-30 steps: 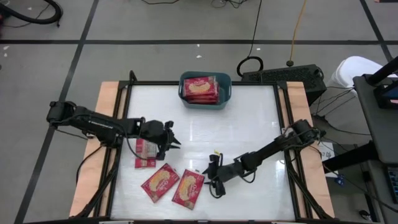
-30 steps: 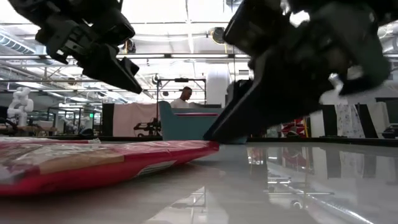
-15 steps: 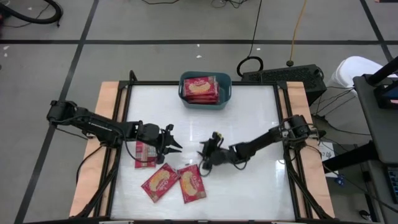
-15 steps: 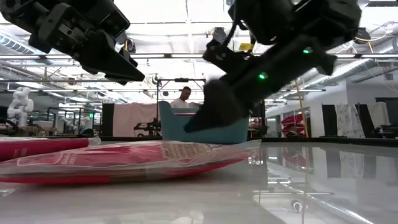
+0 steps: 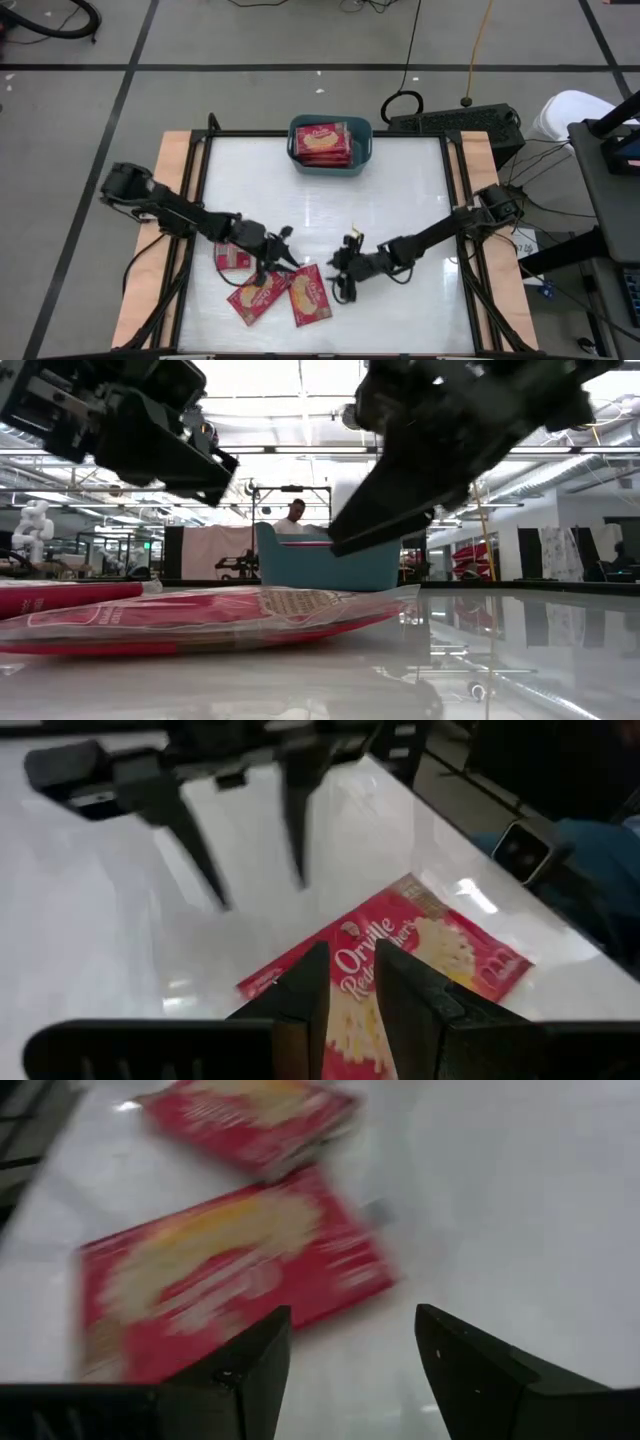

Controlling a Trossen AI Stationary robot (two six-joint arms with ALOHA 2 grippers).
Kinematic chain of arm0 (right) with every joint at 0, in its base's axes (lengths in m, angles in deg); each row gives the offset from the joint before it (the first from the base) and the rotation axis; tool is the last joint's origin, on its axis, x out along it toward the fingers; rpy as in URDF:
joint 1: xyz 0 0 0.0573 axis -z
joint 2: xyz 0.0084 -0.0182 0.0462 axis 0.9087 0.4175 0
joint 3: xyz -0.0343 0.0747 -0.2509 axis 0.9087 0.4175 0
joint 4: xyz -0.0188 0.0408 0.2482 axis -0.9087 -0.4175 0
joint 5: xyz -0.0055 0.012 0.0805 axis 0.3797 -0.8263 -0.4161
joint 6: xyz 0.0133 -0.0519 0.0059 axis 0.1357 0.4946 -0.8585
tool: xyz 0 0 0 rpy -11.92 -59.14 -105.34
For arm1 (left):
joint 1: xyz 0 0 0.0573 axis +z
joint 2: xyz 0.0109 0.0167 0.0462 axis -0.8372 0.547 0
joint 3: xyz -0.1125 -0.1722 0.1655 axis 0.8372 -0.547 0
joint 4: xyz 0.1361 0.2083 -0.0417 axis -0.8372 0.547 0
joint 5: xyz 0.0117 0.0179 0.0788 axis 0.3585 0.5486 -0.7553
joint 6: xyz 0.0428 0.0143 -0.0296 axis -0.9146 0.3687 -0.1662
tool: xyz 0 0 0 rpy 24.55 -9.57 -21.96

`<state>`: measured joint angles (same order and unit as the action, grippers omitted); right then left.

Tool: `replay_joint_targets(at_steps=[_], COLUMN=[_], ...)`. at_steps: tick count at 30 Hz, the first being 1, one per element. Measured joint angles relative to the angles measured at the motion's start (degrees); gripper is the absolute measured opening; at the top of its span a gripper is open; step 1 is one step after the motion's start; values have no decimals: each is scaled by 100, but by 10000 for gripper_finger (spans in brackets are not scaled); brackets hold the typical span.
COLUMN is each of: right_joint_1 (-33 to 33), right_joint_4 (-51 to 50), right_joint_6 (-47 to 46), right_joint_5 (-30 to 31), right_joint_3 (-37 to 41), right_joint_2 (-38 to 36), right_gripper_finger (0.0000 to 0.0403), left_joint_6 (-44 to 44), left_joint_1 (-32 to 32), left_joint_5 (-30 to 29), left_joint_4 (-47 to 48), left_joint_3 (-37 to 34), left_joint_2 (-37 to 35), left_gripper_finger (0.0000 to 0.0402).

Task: Sort popcorn bags into baskets
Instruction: Put the red popcorn bag into the green bin

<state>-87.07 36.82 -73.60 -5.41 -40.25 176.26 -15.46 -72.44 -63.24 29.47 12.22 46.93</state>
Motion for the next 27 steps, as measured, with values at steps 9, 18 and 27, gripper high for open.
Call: replay_joint_targets(at_steps=[9, 18, 27], right_joint_1=[-642, -766, -572], right_joint_4=[-84, -565, -778], right_joint_6=[-694, -1629, -2756], right_joint_5=[144, 933, 1921], right_joint_3=[2, 2, 113], right_joint_2=[4, 4, 14], right_gripper_finger=[205, 205, 205], left_joint_6=[-261, 261, 481], left_joint_1=[-177, 494, 859], left_joint_5=[-293, -2459, -2432], left_joint_4=[512, 1508, 2547], left_joint_3=[1089, 1373, 1355], left_joint_2=[1703, 1750, 902], left_gripper_finger=[85, 85, 85])
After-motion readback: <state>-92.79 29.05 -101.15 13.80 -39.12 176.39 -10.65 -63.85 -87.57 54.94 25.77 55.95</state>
